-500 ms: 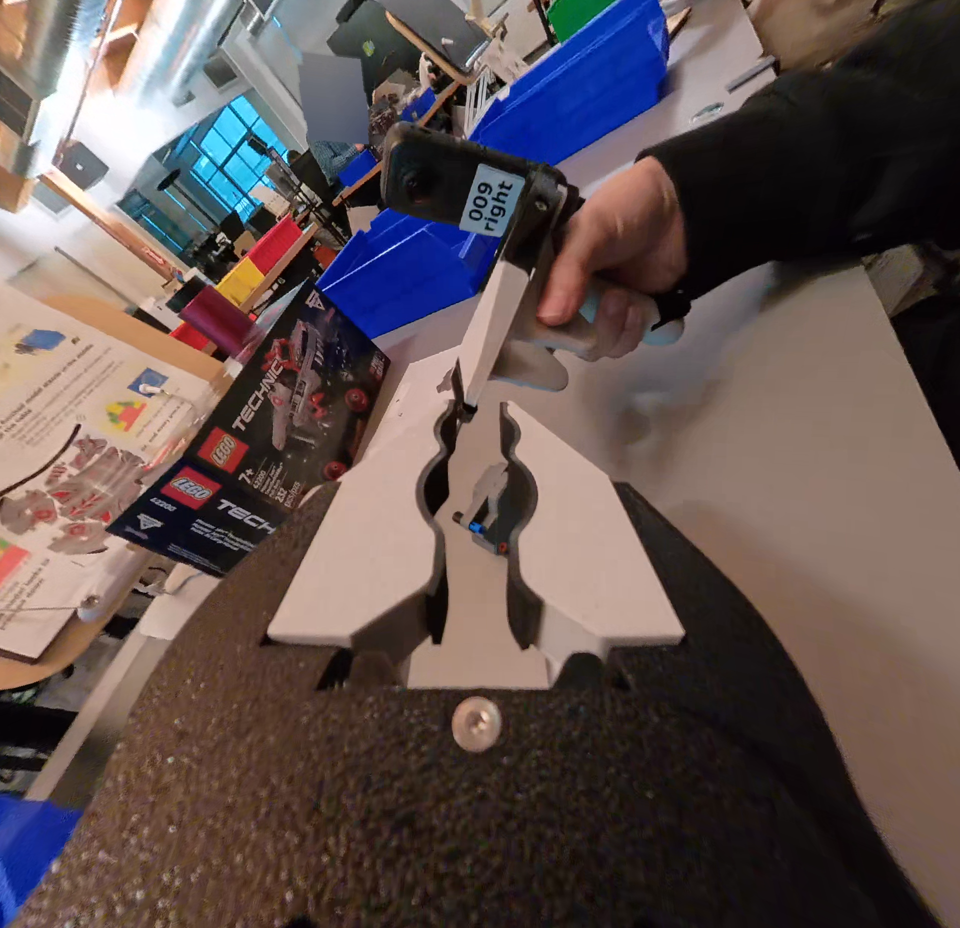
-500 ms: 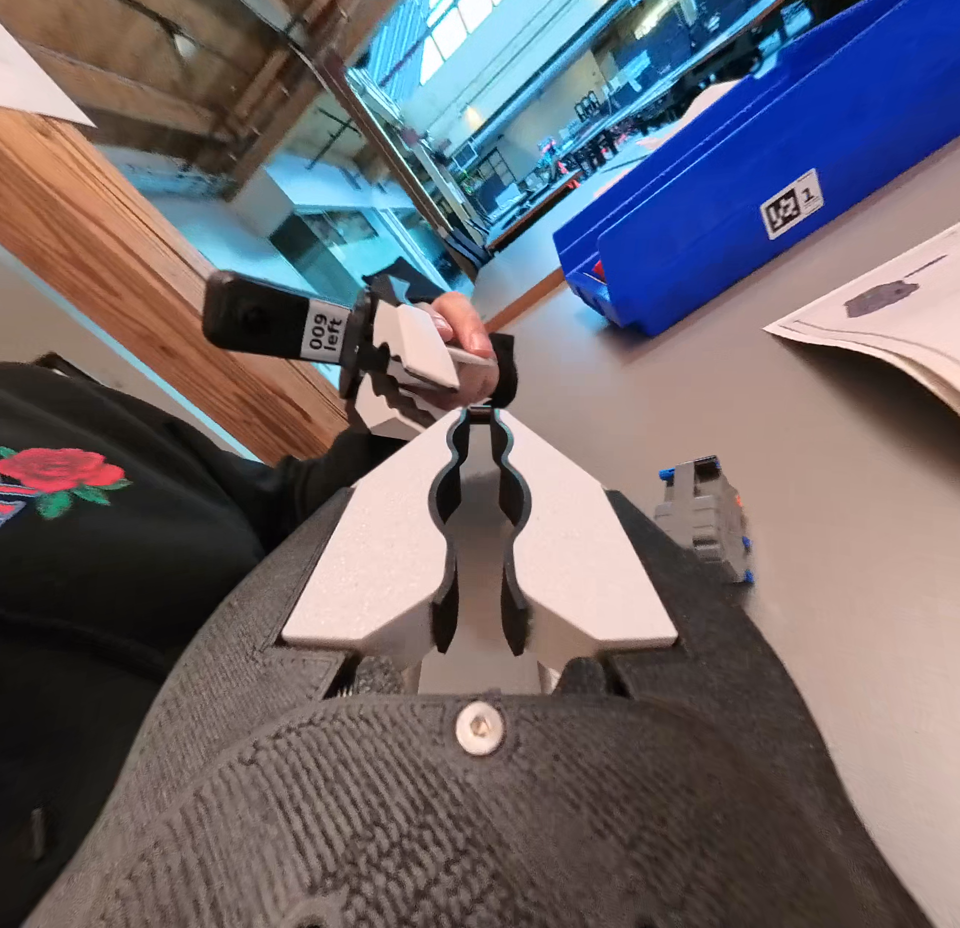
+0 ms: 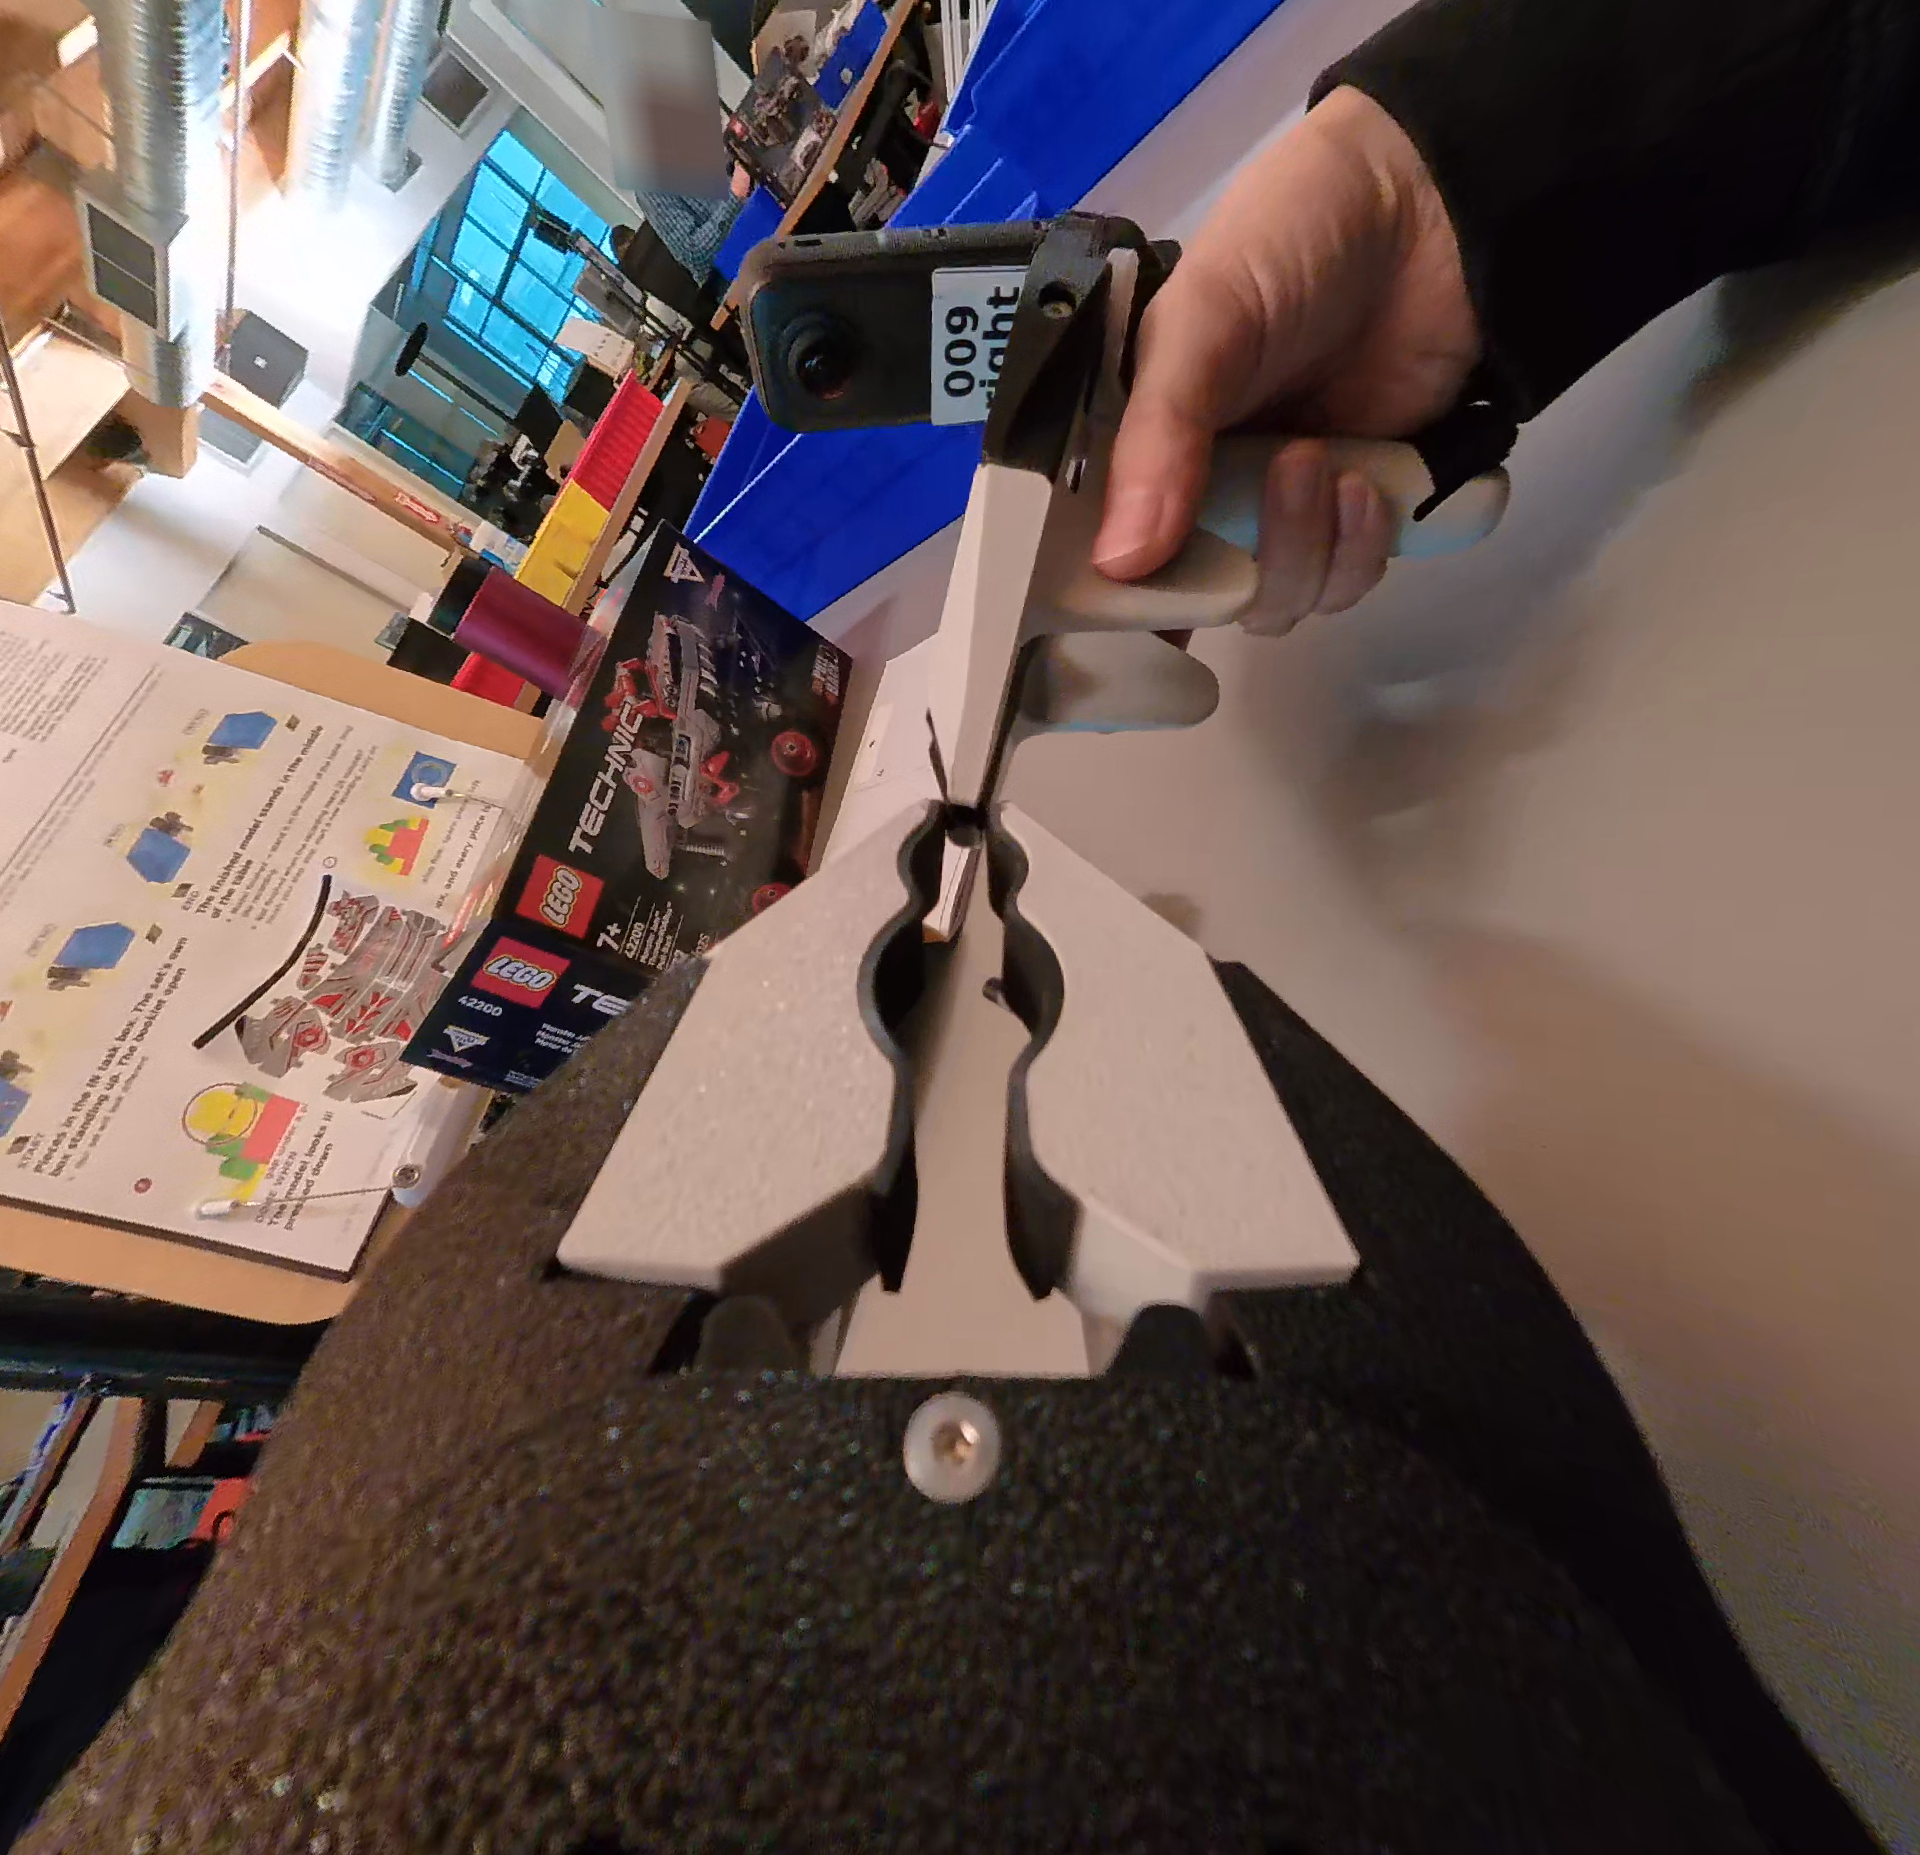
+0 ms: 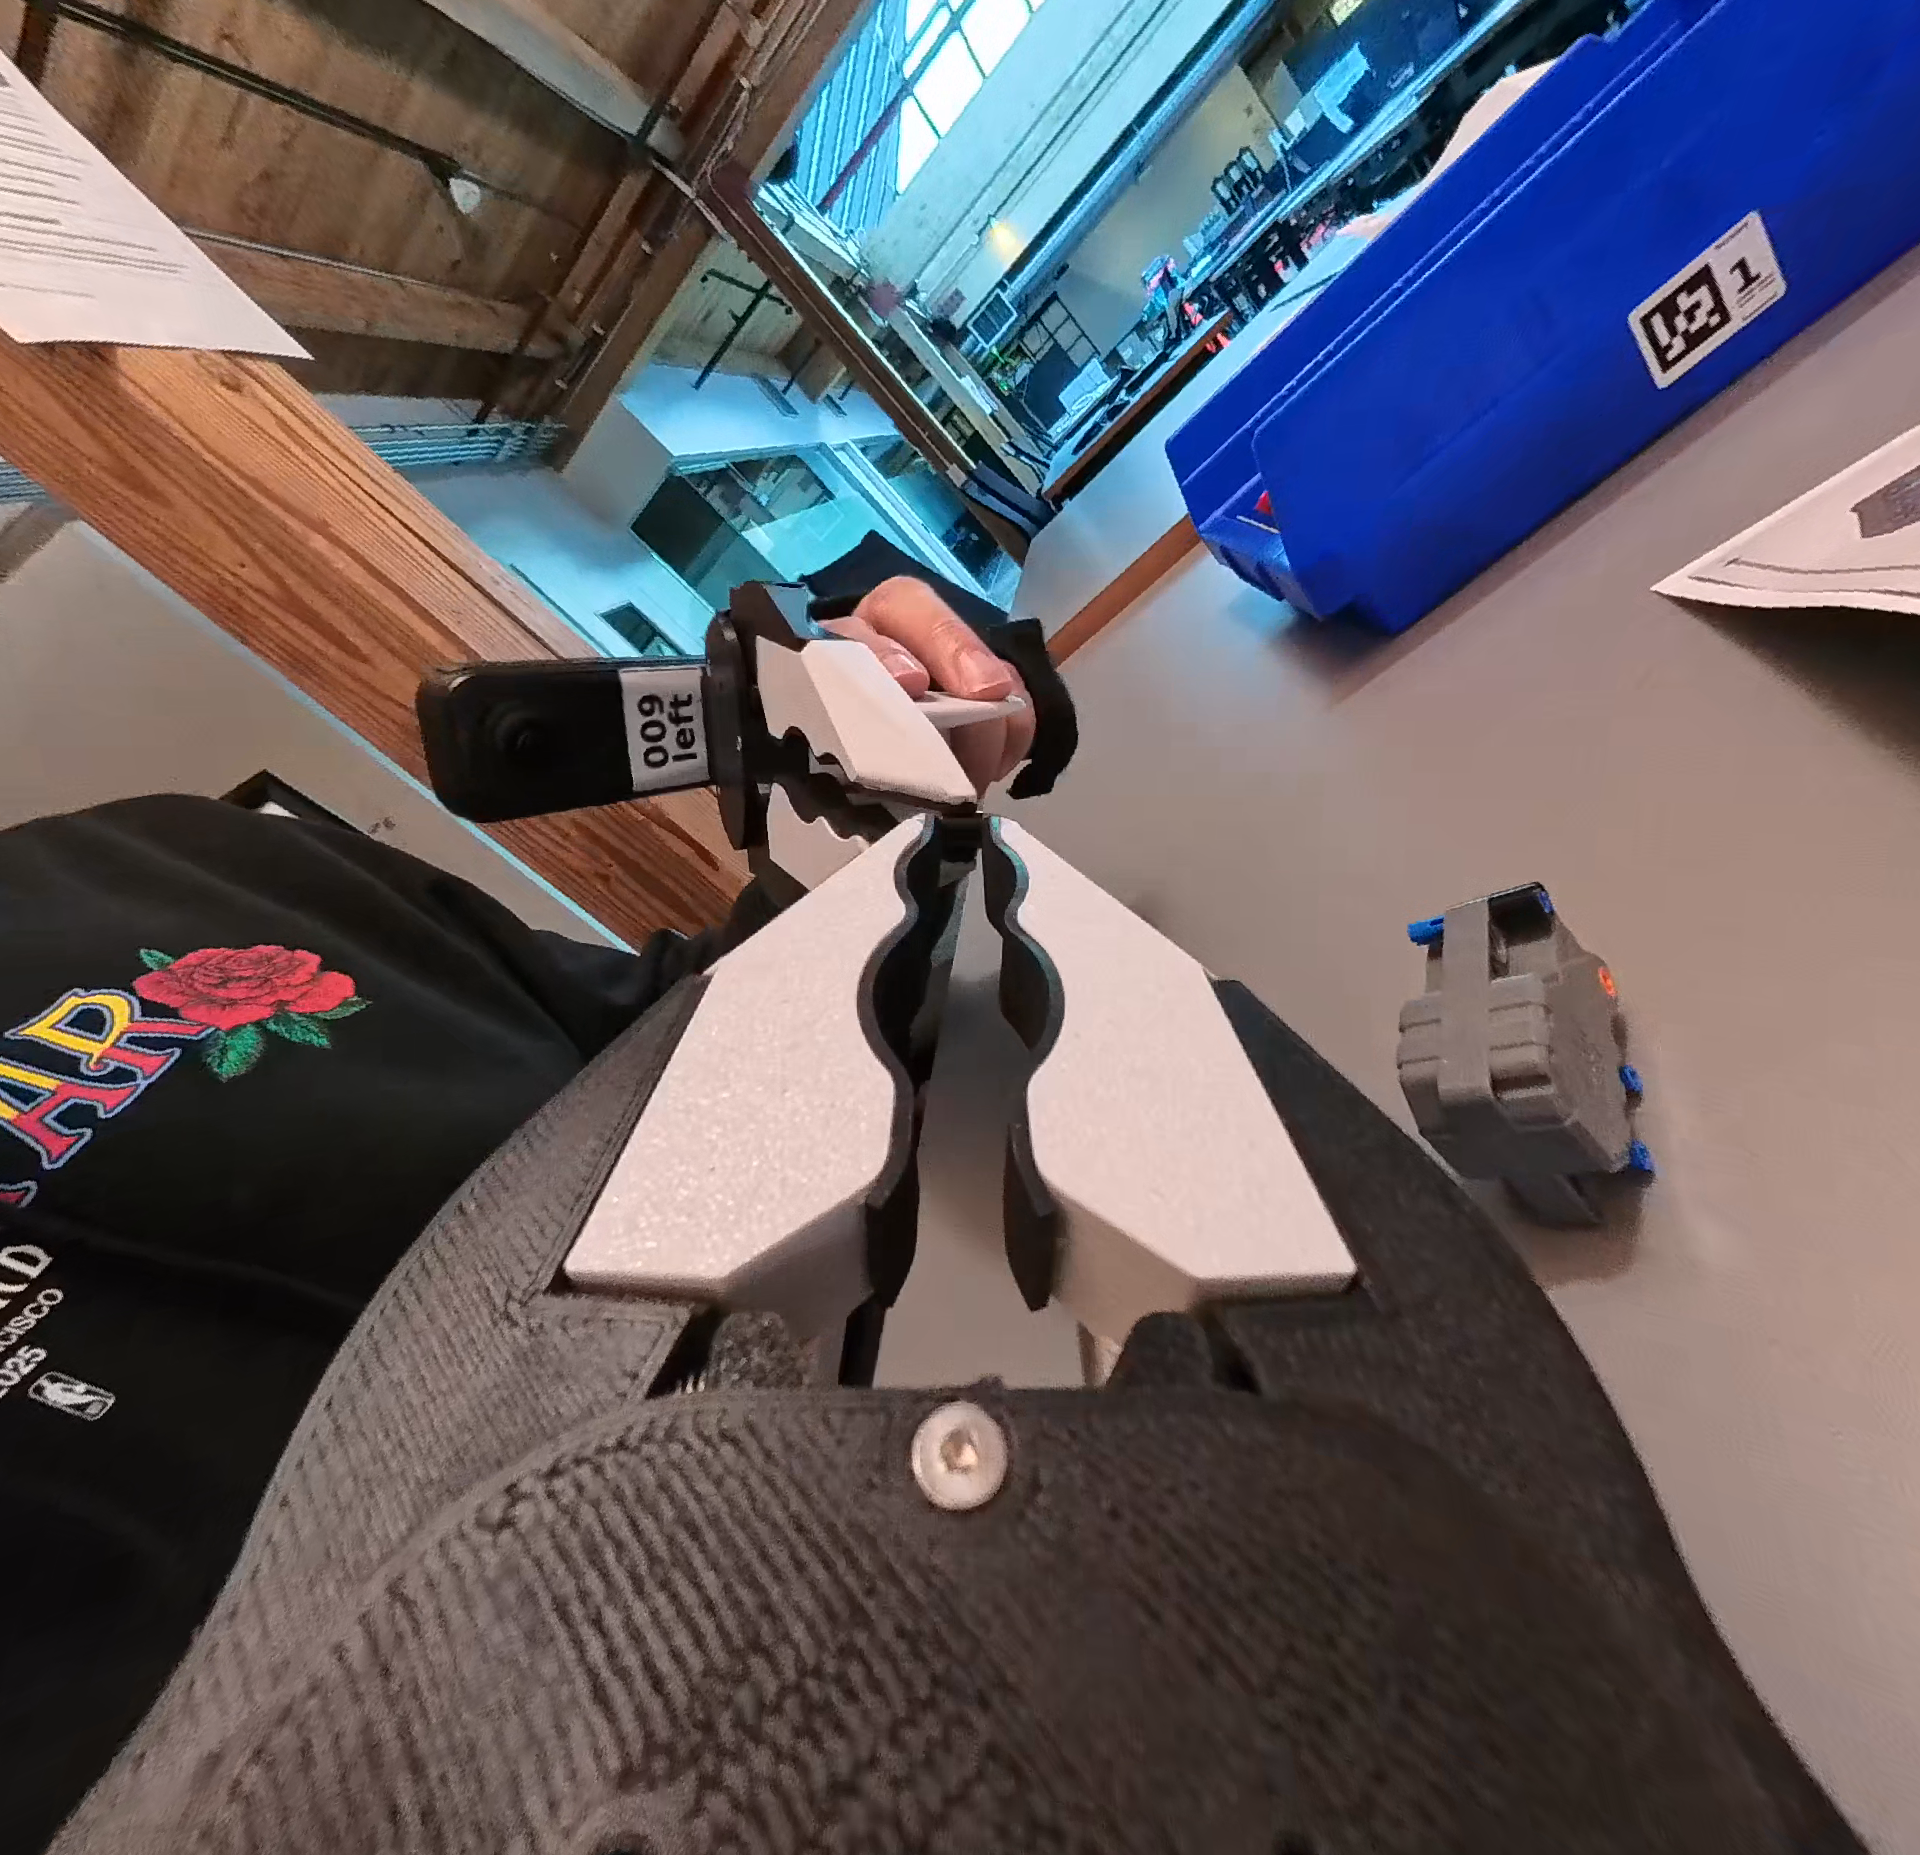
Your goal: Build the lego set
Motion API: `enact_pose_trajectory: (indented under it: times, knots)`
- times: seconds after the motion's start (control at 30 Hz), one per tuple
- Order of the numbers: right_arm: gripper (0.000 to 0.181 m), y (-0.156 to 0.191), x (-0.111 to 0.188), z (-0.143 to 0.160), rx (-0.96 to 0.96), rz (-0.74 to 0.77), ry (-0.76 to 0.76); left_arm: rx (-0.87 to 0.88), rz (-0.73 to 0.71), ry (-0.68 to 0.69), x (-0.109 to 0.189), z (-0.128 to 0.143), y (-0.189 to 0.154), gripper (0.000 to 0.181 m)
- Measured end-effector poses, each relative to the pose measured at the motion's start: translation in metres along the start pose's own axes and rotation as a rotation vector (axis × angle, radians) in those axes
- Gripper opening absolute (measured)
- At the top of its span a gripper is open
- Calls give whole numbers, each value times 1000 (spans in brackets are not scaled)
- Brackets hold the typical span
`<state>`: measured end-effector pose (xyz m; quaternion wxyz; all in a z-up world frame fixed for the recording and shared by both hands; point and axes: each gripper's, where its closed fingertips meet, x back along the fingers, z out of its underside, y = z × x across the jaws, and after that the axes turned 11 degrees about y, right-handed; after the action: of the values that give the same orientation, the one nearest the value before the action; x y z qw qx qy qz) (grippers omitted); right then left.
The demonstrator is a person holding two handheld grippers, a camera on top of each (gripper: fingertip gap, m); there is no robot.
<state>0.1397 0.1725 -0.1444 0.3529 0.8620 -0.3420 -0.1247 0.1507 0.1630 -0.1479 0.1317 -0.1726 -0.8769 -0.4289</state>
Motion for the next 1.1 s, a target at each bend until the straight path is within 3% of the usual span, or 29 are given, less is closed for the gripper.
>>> enact_pose_trajectory:
  times: [0.2, 0.27, 0.37, 0.43, 0.5, 0.57, 0.7, 0.73, 0.8, 0.93, 1.1]
  knots:
    - [11, -5, 3, -2, 14, 46, 2, 60, -18, 49, -4, 6, 4, 4]
    - [30, -21, 14, 2, 82, 212, 67, 106, -18, 101, -8, 21, 8, 4]
    - [48, -66, 44, 12, 264, 650, 233, 206, 26, 87, -10, 31, 8, 4]
    - [60, -78, 45, 23, 321, 736, 331, 263, 57, 59, -11, 35, 7, 4]
    - [61, -91, 39, 34, 345, 775, 412, 301, 84, 53, -14, 40, 6, 4]
    - [56, -101, 33, 41, 369, 787, 458, 320, 116, 44, -16, 42, 3, 4]
    - [23, -104, 28, 41, 401, 765, 472, 342, 162, 50, -18, 46, -2, 4]
    - [23, -103, 27, 42, 386, 741, 477, 348, 175, 55, -19, 48, -3, 4]
    - [24, -98, 25, 47, 301, 647, 478, 357, 200, 63, -19, 50, -5, 4]
    - [23, -72, 20, 61, -61, 298, 457, 403, 290, 40, -17, 46, -12, 4]
    - [25, -93, 35, 53, -34, 436, 509, 416, 377, 47, -18, 49, -20, 4]
